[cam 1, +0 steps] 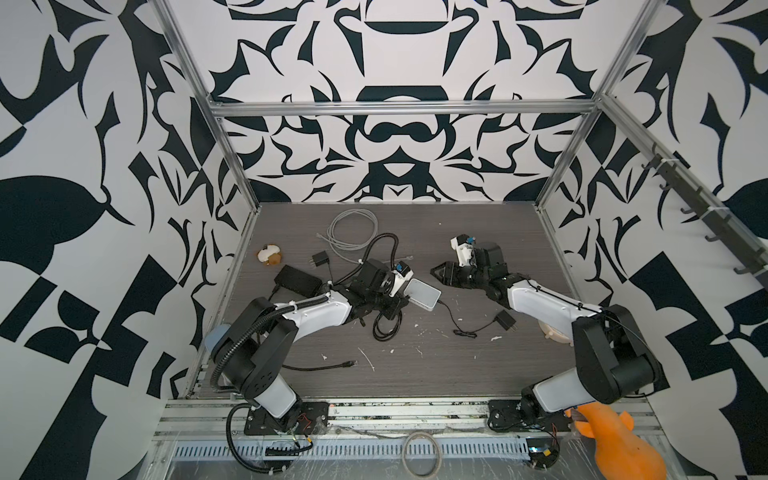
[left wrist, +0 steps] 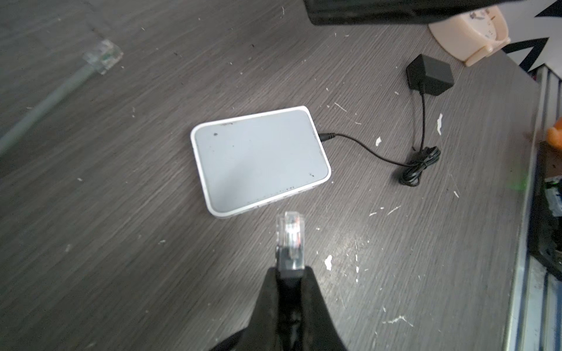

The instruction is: Insert the plug into the switch port

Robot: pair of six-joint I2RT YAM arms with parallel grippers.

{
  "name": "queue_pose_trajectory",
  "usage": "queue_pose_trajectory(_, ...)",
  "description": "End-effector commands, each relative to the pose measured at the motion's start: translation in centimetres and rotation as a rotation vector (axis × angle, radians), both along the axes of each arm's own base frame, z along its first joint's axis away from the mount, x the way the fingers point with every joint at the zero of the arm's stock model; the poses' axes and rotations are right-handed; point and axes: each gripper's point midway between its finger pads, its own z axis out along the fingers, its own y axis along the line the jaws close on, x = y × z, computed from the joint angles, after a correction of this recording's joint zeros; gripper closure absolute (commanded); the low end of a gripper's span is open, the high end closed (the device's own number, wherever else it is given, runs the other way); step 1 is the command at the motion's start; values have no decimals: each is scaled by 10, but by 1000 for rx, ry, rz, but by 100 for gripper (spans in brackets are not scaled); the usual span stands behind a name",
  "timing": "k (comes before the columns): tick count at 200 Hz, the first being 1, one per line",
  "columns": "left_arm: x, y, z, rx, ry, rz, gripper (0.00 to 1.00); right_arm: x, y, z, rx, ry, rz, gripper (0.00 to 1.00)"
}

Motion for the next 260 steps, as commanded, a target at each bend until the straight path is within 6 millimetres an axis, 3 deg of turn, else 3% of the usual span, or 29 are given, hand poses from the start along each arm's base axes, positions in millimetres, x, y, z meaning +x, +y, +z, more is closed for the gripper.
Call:
queue_pose_trajectory(1,-11,3,-22,120,49,26,98,12,-7,-3,-106,-59,14,54)
queue_pose_trajectory(79,-31,-22,-56,260,149,105,97,29,-4,-44,-184,-25,47,51)
queue_pose_trajectory(151,-17,-28,-76,290,89,235,97,39,-1,-58,-143,-8,54,50)
queue_pose_trajectory(260,-19,-33,-92,281,40,320,97,18,6,-93,-77,152,91,54)
